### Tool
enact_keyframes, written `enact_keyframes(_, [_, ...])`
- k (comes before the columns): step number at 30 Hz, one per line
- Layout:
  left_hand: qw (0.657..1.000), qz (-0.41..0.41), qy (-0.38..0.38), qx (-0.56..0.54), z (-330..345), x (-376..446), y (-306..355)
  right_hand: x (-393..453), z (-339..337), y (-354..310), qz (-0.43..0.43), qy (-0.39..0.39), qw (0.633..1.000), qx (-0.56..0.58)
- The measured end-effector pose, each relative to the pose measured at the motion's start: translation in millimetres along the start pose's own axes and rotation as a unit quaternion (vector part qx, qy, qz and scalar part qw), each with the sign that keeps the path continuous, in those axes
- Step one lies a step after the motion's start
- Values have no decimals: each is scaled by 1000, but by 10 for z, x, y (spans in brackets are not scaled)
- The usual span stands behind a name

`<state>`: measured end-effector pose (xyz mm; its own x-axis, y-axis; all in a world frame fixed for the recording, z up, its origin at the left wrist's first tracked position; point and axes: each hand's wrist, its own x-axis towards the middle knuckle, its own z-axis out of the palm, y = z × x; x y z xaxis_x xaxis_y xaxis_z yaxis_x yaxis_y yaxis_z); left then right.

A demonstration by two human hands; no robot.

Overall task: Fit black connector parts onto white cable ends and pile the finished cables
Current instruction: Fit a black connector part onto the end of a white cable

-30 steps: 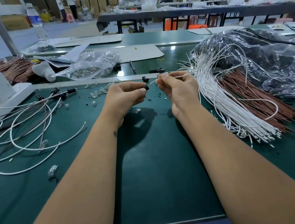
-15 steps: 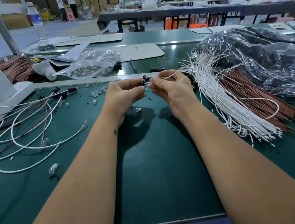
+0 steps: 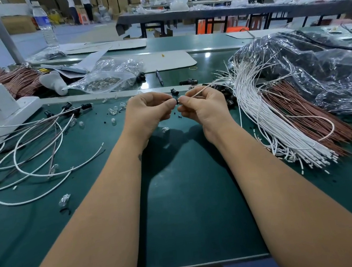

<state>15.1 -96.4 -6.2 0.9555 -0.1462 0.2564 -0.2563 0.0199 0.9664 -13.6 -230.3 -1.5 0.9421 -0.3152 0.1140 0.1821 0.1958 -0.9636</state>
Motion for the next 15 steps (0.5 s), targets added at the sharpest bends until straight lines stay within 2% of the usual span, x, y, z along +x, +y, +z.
enact_keyframes(5, [999, 6, 32, -3, -3, 22, -16, 9, 7, -8, 15, -19, 999, 34])
enact_keyframes(11, [999, 15, 29, -43, -8, 16, 3, 7, 31, 32, -18, 15, 1000, -14])
enact_keyframes(15, [998, -2, 9, -63, -14, 8, 22, -8, 56, 23, 13, -7, 1000, 17])
